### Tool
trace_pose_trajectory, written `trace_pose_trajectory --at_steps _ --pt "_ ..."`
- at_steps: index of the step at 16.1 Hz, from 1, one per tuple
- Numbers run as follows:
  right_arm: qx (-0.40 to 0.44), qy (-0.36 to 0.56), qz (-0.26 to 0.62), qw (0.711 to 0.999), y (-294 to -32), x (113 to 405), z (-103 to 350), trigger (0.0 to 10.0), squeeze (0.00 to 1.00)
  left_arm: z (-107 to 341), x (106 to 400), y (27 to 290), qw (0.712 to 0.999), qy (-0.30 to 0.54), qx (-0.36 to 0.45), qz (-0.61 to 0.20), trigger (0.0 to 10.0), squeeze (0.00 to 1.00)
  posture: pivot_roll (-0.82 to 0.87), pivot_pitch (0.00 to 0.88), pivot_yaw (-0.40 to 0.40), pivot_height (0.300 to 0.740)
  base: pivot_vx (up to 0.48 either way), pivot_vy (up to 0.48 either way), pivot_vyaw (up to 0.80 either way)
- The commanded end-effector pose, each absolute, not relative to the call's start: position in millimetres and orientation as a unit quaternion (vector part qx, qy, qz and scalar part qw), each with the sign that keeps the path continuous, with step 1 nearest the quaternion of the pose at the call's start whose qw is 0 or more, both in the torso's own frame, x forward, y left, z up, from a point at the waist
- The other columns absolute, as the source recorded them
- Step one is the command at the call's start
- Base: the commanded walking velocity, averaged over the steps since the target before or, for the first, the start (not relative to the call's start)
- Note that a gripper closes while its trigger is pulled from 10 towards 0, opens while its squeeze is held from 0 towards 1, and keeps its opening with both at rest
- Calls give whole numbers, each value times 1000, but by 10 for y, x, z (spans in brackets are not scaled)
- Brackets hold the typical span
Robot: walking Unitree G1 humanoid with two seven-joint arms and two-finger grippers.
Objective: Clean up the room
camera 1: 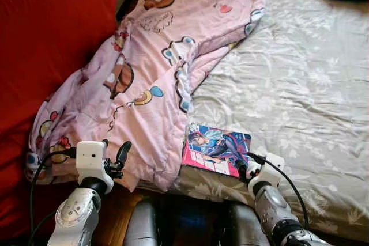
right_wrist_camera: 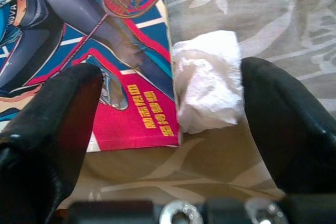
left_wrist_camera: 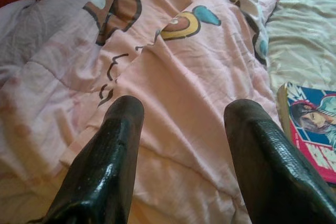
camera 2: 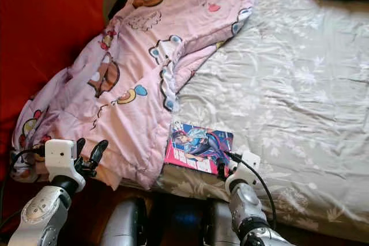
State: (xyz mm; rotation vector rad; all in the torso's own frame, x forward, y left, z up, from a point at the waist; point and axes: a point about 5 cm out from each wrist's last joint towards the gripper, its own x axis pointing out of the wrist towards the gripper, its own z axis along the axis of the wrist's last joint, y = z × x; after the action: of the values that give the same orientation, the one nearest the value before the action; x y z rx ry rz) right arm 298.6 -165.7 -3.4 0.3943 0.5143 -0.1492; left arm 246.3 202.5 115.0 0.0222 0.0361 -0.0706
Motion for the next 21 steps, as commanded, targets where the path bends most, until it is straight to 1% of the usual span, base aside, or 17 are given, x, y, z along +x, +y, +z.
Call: trace_pose_trajectory --at_steps 1,2,8,9,10,21 --pt "195 278 -77 937 -1639 2899 -130 3176 0 1130 2406 2040 999 28 8 -33 10000 0 196 322 13 640 0 0 0" --pt "192 281 -80 937 -1649 2906 -126 10000 0 1126 2396 2033 999 29 8 -34 10000 0 196 322 13 640 0 0 0" --pt "188 289 -107 933 -1776 2877 -147 10000 0 1115 2320 2030 999 33 10 -29 10000 0 204 330 8 640 0 0 0" --pt "187 290 -107 933 -1779 2878 -146 7373 0 1107 2309 2031 999 35 10 -28 10000 0 204 330 8 640 0 0 0" --pt "187 290 -106 933 -1782 2882 -142 0 0 1106 2294 2025 999 36 11 -28 10000 0 208 335 9 640 0 0 0" --pt "177 298 -100 933 -1755 2872 -158 0 0 1084 2168 2051 998 52 12 -15 10000 0 211 361 9 640 0 0 0"
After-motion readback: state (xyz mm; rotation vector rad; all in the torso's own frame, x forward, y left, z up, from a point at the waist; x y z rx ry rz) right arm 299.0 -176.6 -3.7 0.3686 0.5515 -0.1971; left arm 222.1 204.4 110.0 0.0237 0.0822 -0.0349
